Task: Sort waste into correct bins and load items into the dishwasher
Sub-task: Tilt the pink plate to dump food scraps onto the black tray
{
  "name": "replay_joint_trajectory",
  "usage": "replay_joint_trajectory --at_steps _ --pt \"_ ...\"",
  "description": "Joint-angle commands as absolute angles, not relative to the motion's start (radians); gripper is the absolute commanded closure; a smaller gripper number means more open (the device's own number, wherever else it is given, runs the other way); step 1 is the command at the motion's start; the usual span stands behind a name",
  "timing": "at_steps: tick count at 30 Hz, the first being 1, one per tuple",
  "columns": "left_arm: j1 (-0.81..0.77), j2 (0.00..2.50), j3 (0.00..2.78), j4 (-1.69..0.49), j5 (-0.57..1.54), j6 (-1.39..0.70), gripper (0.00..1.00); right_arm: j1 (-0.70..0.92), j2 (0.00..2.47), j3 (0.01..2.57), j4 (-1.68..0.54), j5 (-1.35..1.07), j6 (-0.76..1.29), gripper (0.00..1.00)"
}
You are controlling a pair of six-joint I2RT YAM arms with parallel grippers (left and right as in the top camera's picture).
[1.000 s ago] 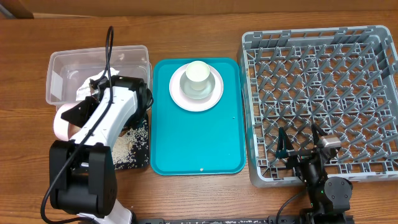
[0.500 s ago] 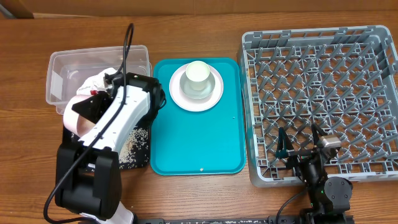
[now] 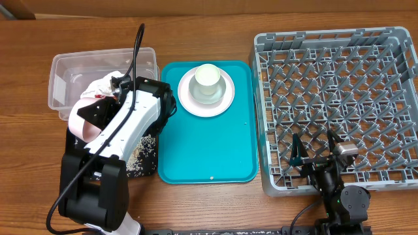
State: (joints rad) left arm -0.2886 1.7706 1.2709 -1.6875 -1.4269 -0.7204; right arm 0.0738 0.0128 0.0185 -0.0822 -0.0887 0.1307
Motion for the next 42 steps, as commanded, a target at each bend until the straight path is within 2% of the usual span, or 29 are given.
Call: replay_joint_trajectory --at_steps 1,9,17,20,23,25,28,30,33,35,37,40,42 --pt "-0.294 1.767 1.293 -1.689 -1.465 -0.773 0.96 0.077 0.003 0.008 -0.077 -0.079 0.131 0.0" --pt "-0.325 1.751 1.293 -1.691 -1.492 -0.691 0.96 0.077 0.003 0.008 -0.077 -0.079 0.131 0.0" --pt "-0.398 1.748 1.293 -1.691 -1.474 -0.762 0.96 0.077 0.003 0.008 -0.077 -0.079 0.131 0.0" --pt "-0.397 1.748 1.293 -1.691 -1.484 -0.815 0.96 0.077 0.003 0.008 -0.077 -0.079 0.131 0.0" --pt "-0.402 1.743 1.293 -1.691 -1.441 -0.744 0.96 0.077 0.003 0.008 -0.077 -0.079 0.131 0.0" --pt "-0.396 1.744 1.293 -1.689 -1.475 -0.817 0.96 0.077 0.003 0.008 -0.077 -0.079 0.131 0.0" --pt "-0.386 1.734 1.294 -1.69 -1.474 -0.704 0.96 0.077 0.003 0.008 -0.077 -0.079 0.131 0.0" --pt "-0.389 1.731 1.294 -1.687 -1.53 -0.822 0.96 0.077 0.003 0.008 -0.077 -0.079 0.131 0.0" --pt "-0.386 1.724 1.294 -1.69 -1.511 -0.762 0.96 0.077 0.003 0.008 -0.077 -0.079 0.131 0.0" --pt "-0.385 1.722 1.294 -1.687 -1.534 -0.834 0.96 0.077 0.003 0.008 -0.077 -0.079 0.131 0.0" --pt "-0.389 1.721 1.294 -1.691 -1.5 -0.753 0.96 0.077 0.003 0.008 -0.077 -0.079 0.131 0.0" --pt "-0.389 1.718 1.294 -1.691 -1.52 -0.822 0.96 0.077 0.003 0.008 -0.077 -0.079 0.131 0.0" --pt "-0.403 1.706 1.294 -1.69 -1.5 -0.751 0.96 0.077 0.003 0.008 -0.077 -0.079 0.131 0.0"
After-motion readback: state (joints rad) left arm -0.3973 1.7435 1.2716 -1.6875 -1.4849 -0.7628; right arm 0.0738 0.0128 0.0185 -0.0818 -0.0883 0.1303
